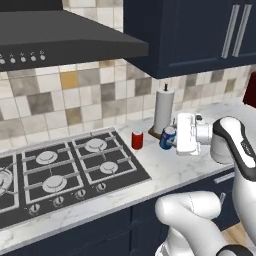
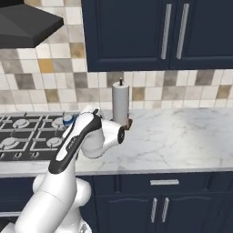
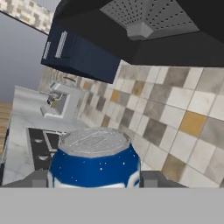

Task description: Four empty soda cans are scattered around the kitchen. Gather all the cans and cluster them next to the stove for recycling.

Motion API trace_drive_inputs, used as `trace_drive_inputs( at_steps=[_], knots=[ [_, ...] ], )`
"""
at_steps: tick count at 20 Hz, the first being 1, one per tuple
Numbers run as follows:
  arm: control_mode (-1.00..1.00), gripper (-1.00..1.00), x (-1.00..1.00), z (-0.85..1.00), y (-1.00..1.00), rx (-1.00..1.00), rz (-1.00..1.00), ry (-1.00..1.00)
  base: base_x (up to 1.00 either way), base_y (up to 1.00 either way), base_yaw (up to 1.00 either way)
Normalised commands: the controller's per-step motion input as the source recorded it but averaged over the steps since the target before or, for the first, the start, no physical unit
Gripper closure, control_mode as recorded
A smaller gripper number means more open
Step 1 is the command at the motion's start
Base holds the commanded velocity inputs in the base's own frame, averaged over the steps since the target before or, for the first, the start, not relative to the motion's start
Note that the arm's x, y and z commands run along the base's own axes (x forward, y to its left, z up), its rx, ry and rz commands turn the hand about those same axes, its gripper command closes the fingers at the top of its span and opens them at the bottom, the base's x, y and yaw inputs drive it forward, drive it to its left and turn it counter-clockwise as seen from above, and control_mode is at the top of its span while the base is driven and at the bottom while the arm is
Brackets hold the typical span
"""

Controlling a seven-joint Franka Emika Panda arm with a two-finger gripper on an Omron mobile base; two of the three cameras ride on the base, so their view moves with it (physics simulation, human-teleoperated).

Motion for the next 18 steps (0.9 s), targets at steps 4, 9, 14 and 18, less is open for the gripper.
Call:
trace_drive_inputs(
  at_steps=[4,9,14,18],
  knots=[
    [1.00,1.00,0.00,0.00,0.00,0.00,0.00,0.00,0.30,-0.06,0.22],
    [1.00,1.00,0.00,0.00,0.00,0.00,0.00,0.00,0.33,-0.06,0.23],
    [1.00,1.00,0.00,0.00,0.00,0.00,0.00,0.00,0.31,-0.03,0.21],
    [1.00,1.00,0.00,0.00,0.00,0.00,0.00,0.00,0.29,-0.02,0.20]
  ],
)
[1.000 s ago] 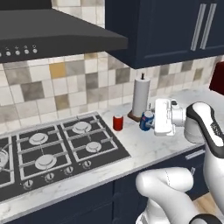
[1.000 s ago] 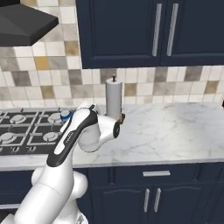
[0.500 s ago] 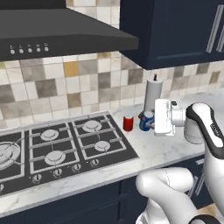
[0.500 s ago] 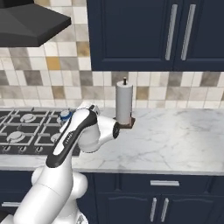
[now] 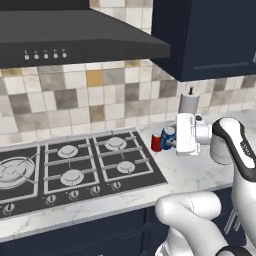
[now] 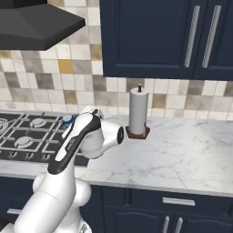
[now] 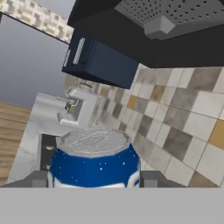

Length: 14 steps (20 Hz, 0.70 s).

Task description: Four empty soda cans are scattered around the kitchen. Gather all the cans and cluster them next to the stove for recycling.

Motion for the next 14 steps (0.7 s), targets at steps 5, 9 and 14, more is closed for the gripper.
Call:
trace_drive_inputs(
  at_steps=[5,9,14],
  knots=[
    [1.00,1.00,0.00,0.00,0.00,0.00,0.00,0.00,0.28,-0.08,0.20],
    [1.00,1.00,0.00,0.00,0.00,0.00,0.00,0.00,0.25,-0.07,0.20],
    [-1.00,1.00,0.00,0.00,0.00,0.00,0.01,0.00,0.03,0.00,0.03]
  ],
)
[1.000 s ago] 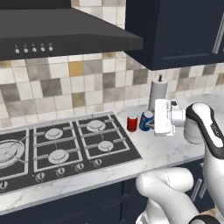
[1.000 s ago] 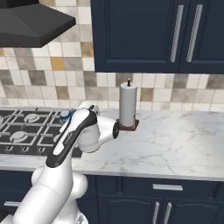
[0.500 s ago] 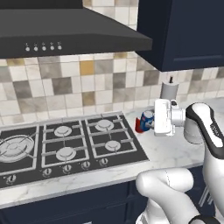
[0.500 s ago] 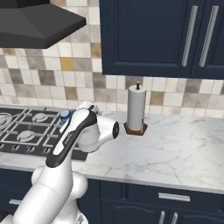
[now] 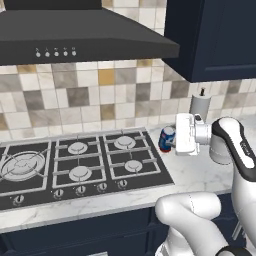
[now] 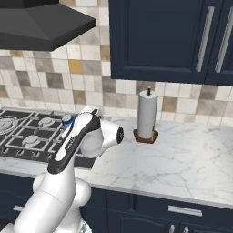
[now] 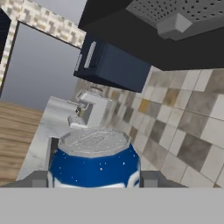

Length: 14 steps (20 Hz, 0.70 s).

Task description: Four empty soda cans are scattered around the kitchen. Gather all the cans and cluster them next to the stove for recycling.

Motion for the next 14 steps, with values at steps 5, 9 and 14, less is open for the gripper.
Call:
trace_drive_inputs(
  at_steps=[5,9,14],
  knots=[
    [-1.00,1.00,0.00,0.00,0.00,0.00,0.00,0.00,0.00,0.00,0.00],
    [-1.00,1.00,0.03,0.00,-0.04,0.00,-0.01,0.08,0.00,0.00,0.00],
    [-1.00,1.00,0.07,-0.17,-0.19,-0.03,-0.05,0.11,0.00,0.00,0.00]
  ],
)
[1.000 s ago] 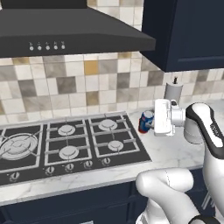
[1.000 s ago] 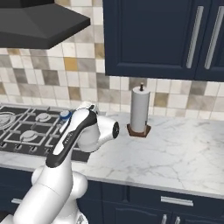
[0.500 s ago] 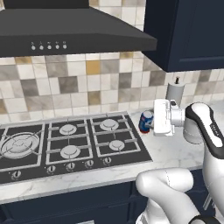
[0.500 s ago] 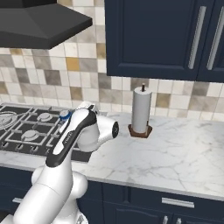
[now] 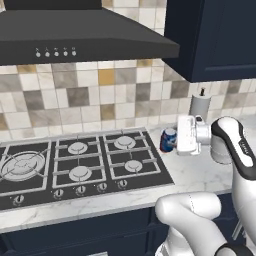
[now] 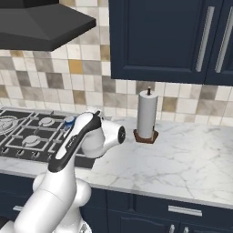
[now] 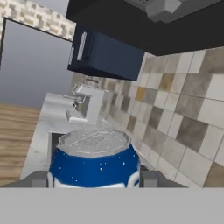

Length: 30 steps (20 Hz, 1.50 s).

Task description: Four empty soda cans are scattered around the kitchen. Gather all the cans and cluster them next to the stove for recycling.

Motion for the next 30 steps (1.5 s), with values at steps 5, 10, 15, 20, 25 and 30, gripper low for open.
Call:
trace_drive_inputs(
  at_steps=[5,10,15,20,25,30],
  knots=[
    [-1.00,1.00,0.08,-0.28,-0.31,-0.07,-0.03,0.09,0.00,0.00,0.00],
    [-1.00,1.00,0.03,-0.19,-0.29,0.00,0.00,0.02,0.00,0.00,0.00],
    [-1.00,1.00,0.22,-0.22,-0.18,0.00,0.00,0.00,0.00,0.00,0.00],
    [-1.00,1.00,0.27,-0.29,-0.15,0.00,0.00,0.00,0.00,0.00,0.00],
    [-1.00,1.00,0.31,-0.24,-0.15,0.00,0.00,0.00,0.00,0.00,0.00],
    [-1.00,1.00,0.24,-0.25,-0.18,0.00,0.00,0.00,0.00,0.00,0.00]
  ],
)
